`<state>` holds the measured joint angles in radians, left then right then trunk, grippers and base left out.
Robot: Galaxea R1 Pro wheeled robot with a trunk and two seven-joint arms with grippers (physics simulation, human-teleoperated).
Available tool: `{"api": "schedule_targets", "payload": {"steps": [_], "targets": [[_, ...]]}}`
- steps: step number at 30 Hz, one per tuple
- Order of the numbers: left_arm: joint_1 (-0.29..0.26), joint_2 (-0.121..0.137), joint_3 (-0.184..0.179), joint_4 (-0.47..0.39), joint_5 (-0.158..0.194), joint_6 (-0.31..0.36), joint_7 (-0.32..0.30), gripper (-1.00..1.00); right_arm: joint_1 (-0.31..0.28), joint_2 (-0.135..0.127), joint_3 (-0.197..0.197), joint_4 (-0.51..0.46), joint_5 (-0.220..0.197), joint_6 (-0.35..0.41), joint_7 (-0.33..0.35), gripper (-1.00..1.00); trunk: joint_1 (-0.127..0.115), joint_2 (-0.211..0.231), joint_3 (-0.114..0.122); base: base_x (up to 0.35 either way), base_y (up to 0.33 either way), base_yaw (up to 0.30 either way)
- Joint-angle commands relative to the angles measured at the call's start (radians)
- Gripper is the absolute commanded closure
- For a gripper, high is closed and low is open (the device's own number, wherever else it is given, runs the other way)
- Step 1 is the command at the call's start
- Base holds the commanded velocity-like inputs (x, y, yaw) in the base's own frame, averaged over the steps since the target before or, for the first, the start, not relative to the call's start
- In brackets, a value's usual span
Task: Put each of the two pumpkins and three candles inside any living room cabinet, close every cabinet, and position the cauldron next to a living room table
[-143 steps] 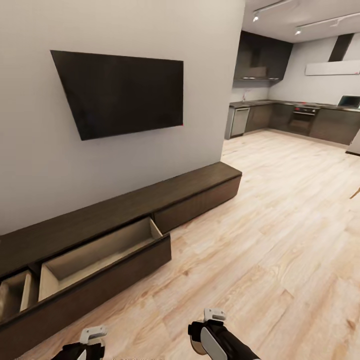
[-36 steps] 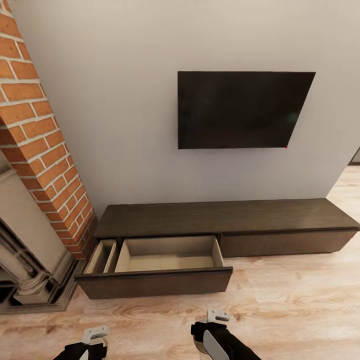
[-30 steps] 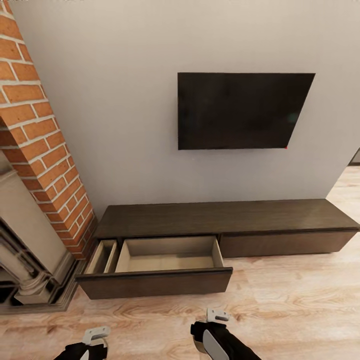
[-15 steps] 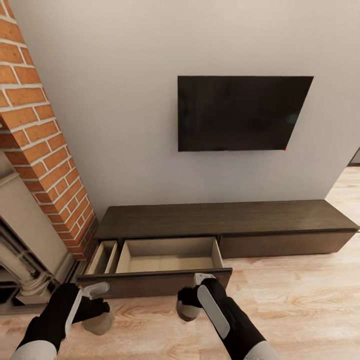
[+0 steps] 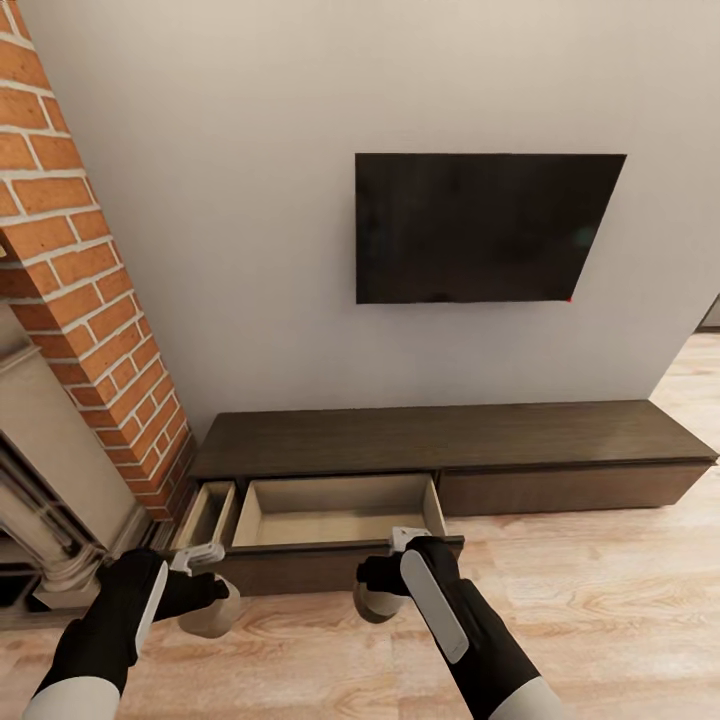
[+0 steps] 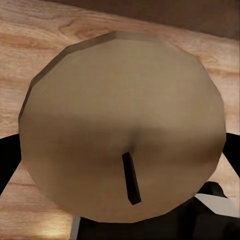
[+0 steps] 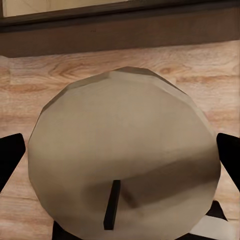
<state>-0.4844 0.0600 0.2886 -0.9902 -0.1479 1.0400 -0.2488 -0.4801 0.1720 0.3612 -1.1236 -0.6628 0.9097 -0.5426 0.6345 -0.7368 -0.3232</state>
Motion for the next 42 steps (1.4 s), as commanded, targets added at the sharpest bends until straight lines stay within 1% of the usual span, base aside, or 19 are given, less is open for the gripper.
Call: {"api": "schedule_targets", "payload": {"steps": [1,2,4,7,12,17,23,25,27,28,31,32,34,42], "targets": [[0.000,-0.010,0.000,0.000,0.002,0.000,0.000,1.00,0.000,0.000,0.000,0.000,-0.001,-0.002,0.000,1.00,0.000,0.000,0.000,0.000,0.000,0.000],[0.001,-0.020,0.000,0.000,0.001,0.000,0.000,1.00,0.000,0.001,0.001,0.000,-0.001,-0.002,-0.001,1.00,0.000,0.000,0.000,0.000,0.000,0.000],[0.001,-0.031,0.001,-0.001,0.002,0.000,0.000,1.00,0.000,0.001,0.001,-0.001,-0.001,-0.003,-0.001,1.00,0.000,0.000,0.000,0.000,0.033,0.000],[0.001,-0.040,0.002,-0.002,0.002,0.000,0.000,1.00,0.000,0.001,0.001,-0.001,-0.001,-0.004,-0.001,1.00,0.000,0.000,0.000,0.000,0.177,0.000],[0.001,-0.043,0.002,-0.002,0.002,0.000,0.000,1.00,0.000,0.001,0.001,-0.001,-0.003,-0.011,0.000,1.00,0.000,0.000,0.000,0.023,0.265,0.000],[0.001,-0.040,0.004,-0.011,0.003,-0.001,-0.001,1.00,0.000,0.002,0.003,-0.004,-0.003,-0.012,0.003,1.00,0.000,0.000,0.000,0.179,0.241,0.000],[0.001,-0.042,0.008,-0.030,0.004,0.003,-0.010,1.00,0.000,0.002,0.004,-0.016,-0.003,-0.011,0.009,1.00,0.000,0.000,0.000,0.103,0.064,0.000],[0.001,-0.041,0.008,-0.061,0.004,0.005,-0.045,1.00,0.000,0.002,0.003,-0.072,-0.004,-0.007,0.009,1.00,0.000,0.000,0.000,0.014,0.008,0.000],[0.000,-0.042,0.005,-0.105,0.004,0.006,-0.106,1.00,0.000,0.002,0.001,-0.169,-0.005,0.001,0.008,1.00,0.000,0.000,0.000,0.006,0.003,0.000],[0.000,-0.042,0.007,-0.182,0.004,0.006,-0.162,1.00,0.000,0.002,-0.001,-0.243,-0.007,0.004,0.007,1.00,0.000,0.000,0.000,0.002,0.001,0.000],[0.001,-0.048,0.005,-0.322,0.004,0.007,-0.236,1.00,0.000,0.002,-0.001,-0.286,-0.007,-0.003,0.008,1.00,0.000,0.000,0.000,0.000,0.000,0.000],[0.002,-0.053,0.003,-0.343,0.004,0.007,-0.250,1.00,0.000,0.002,-0.001,-0.290,-0.007,-0.005,0.009,1.00,0.000,0.000,0.000,0.000,0.000,0.000],[0.002,-0.061,0.002,-0.365,0.004,0.007,-0.265,1.00,0.000,0.002,0.002,-0.294,-0.008,-0.010,0.009,1.00,0.000,0.000,0.000,0.000,0.000,0.000],[0.003,-0.078,0.000,-0.379,0.002,0.007,-0.277,1.00,0.000,0.002,0.004,-0.295,-0.006,-0.044,0.010,1.00,-0.031,0.056,0.025,0.000,0.000,0.000]]}}
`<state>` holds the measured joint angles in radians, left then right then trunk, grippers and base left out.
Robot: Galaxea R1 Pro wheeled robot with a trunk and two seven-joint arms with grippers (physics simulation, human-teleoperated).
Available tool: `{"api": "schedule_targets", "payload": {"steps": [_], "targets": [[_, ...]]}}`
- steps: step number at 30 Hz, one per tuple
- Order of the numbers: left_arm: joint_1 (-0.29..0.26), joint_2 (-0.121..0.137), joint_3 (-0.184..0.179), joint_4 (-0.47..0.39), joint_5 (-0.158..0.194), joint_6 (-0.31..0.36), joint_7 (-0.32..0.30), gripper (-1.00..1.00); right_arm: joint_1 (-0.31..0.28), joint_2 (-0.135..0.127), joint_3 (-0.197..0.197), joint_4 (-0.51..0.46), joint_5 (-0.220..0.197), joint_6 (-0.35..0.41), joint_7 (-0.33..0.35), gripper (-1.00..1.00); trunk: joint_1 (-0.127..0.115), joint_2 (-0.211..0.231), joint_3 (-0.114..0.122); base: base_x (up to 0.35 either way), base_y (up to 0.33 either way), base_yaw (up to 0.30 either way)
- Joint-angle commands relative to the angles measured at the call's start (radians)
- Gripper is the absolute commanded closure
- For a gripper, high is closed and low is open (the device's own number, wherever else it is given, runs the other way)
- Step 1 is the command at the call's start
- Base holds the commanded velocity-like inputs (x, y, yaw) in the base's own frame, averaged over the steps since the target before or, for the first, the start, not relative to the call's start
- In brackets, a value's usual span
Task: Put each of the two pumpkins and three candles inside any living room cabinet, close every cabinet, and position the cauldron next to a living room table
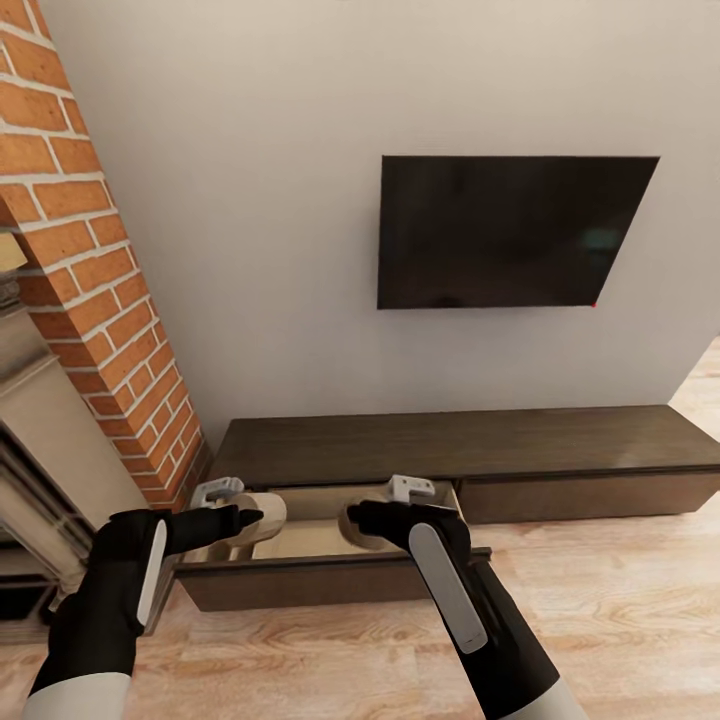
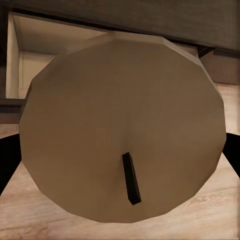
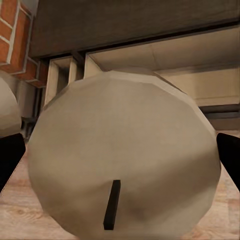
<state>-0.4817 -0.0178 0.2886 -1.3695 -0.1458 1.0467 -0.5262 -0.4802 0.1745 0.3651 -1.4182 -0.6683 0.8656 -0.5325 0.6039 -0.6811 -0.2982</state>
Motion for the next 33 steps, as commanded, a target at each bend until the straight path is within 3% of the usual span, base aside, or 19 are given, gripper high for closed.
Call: {"api": "schedule_targets", "payload": {"steps": [1,7,13,28,33], "targets": [[0.000,-0.001,0.000,0.000,-0.001,-0.001,0.000,1.00,0.000,0.000,0.000,0.002,-0.001,-0.012,0.000,1.00,-0.004,0.007,0.003,0.000,0.000,0.000],[0.000,-0.002,0.000,0.000,-0.006,-0.005,0.003,1.00,0.000,0.000,0.029,0.083,0.008,-0.066,0.000,1.00,-0.027,0.049,0.022,0.000,0.000,0.000],[0.000,-0.001,-0.001,0.004,-0.006,-0.007,0.003,1.00,0.000,0.000,0.041,0.103,0.012,-0.072,-0.006,1.00,-0.027,0.049,0.022,0.017,0.000,0.000],[0.000,0.005,0.000,0.016,-0.012,-0.009,0.014,1.00,0.000,0.000,0.040,0.102,0.012,-0.076,-0.011,1.00,-0.027,0.049,0.022,0.307,-0.006,0.000],[0.000,0.006,-0.001,0.019,-0.012,-0.010,0.065,1.00,-0.002,0.000,0.040,0.106,0.012,-0.074,-0.015,1.00,-0.027,0.049,0.022,0.230,-0.045,0.000]]}}
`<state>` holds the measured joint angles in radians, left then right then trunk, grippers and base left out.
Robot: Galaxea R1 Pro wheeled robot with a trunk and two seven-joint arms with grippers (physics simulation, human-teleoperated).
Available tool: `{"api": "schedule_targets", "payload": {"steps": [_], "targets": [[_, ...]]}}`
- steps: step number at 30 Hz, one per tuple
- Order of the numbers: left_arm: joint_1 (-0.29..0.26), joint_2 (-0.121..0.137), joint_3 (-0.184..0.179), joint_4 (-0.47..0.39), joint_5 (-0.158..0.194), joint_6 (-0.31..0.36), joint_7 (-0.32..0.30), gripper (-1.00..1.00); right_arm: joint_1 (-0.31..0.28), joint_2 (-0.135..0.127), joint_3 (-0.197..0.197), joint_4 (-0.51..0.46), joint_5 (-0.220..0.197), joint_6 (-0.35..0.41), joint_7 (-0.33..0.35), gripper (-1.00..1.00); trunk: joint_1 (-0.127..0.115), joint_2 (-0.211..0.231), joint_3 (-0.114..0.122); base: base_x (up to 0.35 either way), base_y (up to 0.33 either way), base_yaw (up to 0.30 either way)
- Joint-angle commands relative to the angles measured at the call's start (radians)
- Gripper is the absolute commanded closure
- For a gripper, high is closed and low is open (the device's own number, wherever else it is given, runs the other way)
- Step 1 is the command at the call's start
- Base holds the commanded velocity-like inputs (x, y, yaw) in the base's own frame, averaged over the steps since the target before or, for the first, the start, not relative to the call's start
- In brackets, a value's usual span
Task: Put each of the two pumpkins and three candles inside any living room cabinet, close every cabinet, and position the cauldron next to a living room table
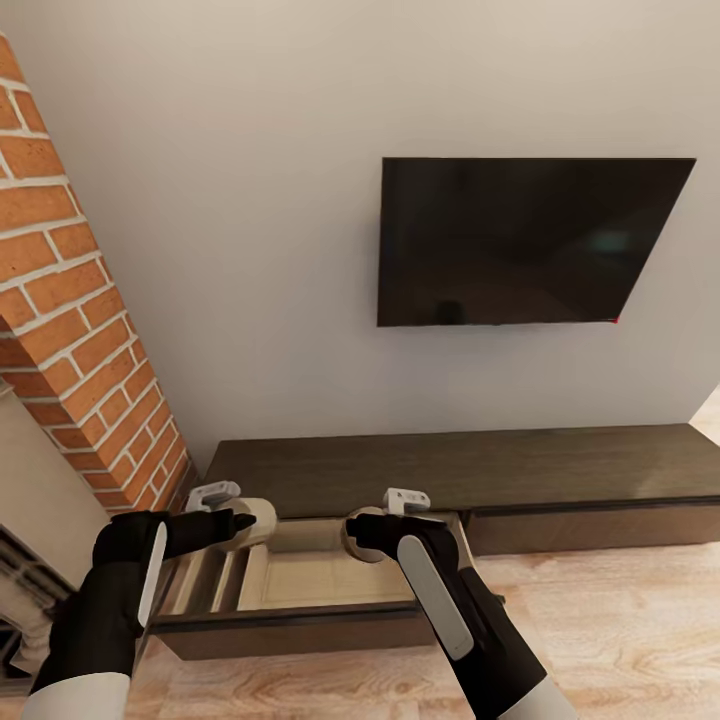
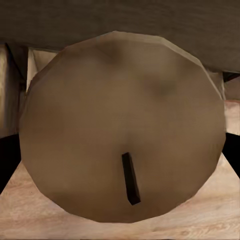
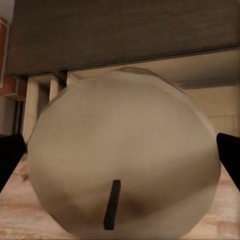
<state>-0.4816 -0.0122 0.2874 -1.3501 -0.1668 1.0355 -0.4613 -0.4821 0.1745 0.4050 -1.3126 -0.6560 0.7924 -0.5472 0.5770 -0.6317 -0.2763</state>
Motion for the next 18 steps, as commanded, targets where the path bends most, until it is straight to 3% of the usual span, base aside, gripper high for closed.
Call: {"api": "schedule_targets", "payload": {"steps": [1,3,5,8,11,18], "targets": [[0.000,0.000,0.000,0.007,0.009,0.001,0.041,1.00,-0.002,0.000,0.000,0.002,-0.001,0.000,-0.009,1.00,0.000,0.000,0.000,0.068,-0.011,0.000],[0.000,-0.002,0.000,0.017,0.009,-0.002,0.087,1.00,-0.004,0.000,0.000,0.011,-0.001,0.000,-0.044,1.00,0.000,0.000,0.000,0.045,-0.007,0.000],[-0.001,-0.005,-0.001,0.034,0.010,-0.005,0.152,1.00,-0.008,0.000,0.000,0.052,-0.009,-0.003,-0.138,1.00,0.000,0.000,0.000,0.017,-0.003,0.000],[-0.001,-0.007,-0.002,0.057,0.011,-0.007,0.185,1.00,-0.010,0.000,0.001,0.094,-0.013,-0.028,-0.199,1.00,0.000,0.000,0.000,0.006,-0.001,0.000],[-0.002,-0.010,-0.006,0.092,0.011,-0.012,0.193,1.00,-0.011,0.000,0.001,0.113,-0.014,-0.049,-0.214,1.00,0.000,0.000,0.000,0.001,0.000,0.000],[-0.002,-0.019,-0.051,0.130,0.018,-0.021,0.196,1.00,-0.011,0.000,0.004,0.126,-0.014,-0.061,-0.219,1.00,0.000,0.000,0.000,0.000,0.002,0.000]]}}
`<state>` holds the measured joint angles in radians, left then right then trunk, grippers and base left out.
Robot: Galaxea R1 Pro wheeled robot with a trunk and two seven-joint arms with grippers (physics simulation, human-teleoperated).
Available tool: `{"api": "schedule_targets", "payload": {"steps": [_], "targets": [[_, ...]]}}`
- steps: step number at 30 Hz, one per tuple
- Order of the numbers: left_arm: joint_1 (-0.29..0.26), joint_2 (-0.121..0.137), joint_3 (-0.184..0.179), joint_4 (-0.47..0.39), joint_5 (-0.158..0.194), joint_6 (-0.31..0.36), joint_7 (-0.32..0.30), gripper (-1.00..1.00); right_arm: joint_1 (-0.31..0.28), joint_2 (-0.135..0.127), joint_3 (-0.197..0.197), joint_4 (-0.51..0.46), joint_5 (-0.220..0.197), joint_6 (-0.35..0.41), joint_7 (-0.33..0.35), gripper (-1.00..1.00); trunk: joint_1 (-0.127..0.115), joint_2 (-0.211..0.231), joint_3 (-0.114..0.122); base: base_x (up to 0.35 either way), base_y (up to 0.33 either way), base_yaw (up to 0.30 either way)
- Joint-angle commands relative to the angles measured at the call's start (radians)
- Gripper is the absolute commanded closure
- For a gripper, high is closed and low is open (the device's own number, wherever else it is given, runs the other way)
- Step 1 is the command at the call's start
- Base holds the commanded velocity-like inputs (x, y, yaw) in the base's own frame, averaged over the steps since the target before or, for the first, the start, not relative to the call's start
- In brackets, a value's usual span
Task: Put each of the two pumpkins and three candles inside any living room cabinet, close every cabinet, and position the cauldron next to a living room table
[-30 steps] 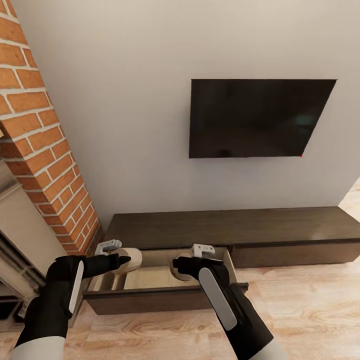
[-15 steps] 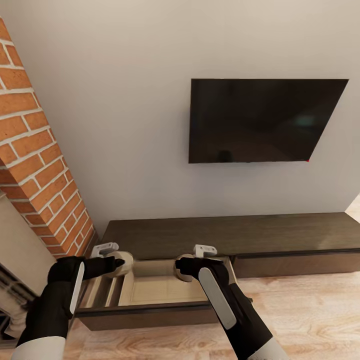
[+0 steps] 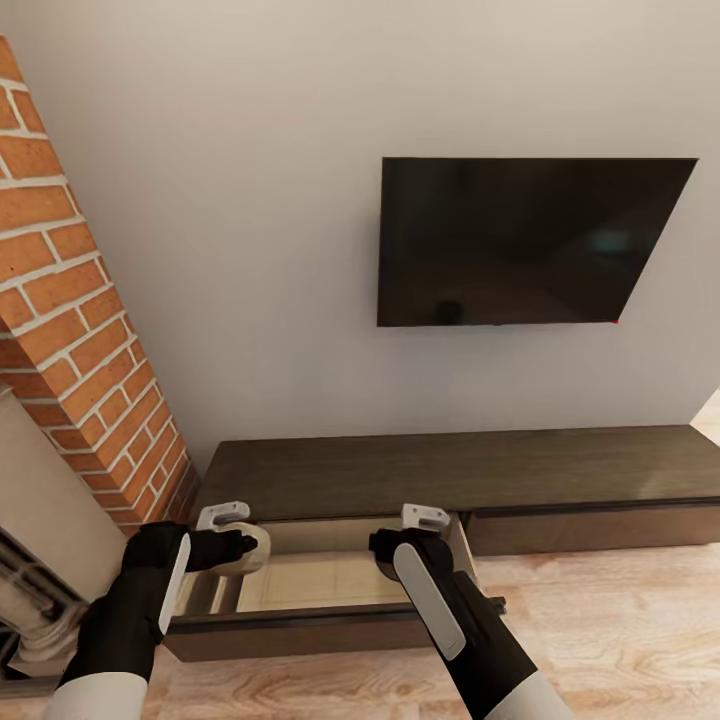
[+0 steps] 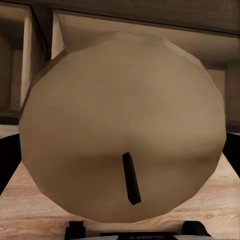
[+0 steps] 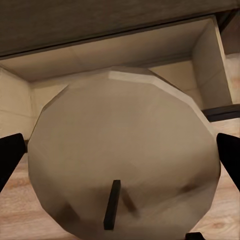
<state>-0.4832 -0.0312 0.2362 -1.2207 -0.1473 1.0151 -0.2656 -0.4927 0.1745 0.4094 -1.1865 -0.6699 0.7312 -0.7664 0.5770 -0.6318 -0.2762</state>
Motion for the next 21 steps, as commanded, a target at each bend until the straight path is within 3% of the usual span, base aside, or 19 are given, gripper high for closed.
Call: {"api": "schedule_targets", "payload": {"steps": [1,9,15,21], "targets": [[0.000,0.001,-0.002,0.002,-0.001,-0.003,0.000,1.00,0.000,0.000,0.001,0.000,0.000,0.000,0.000,1.00,0.000,0.000,0.000,0.000,0.096,0.000],[0.000,0.005,-0.003,0.006,0.000,-0.011,0.000,1.00,0.000,0.000,0.003,0.001,0.000,-0.001,0.001,1.00,0.000,0.000,0.000,0.054,0.223,0.000],[0.000,0.005,-0.004,0.006,0.002,-0.013,-0.001,1.00,0.000,0.000,0.003,0.001,0.000,-0.002,0.002,1.00,0.000,0.000,0.000,0.039,0.049,0.000],[0.000,0.004,-0.006,0.006,0.000,-0.015,-0.001,1.00,0.000,0.000,0.003,0.001,0.000,-0.003,0.002,1.00,0.000,0.000,0.000,0.253,0.004,0.000]]}}
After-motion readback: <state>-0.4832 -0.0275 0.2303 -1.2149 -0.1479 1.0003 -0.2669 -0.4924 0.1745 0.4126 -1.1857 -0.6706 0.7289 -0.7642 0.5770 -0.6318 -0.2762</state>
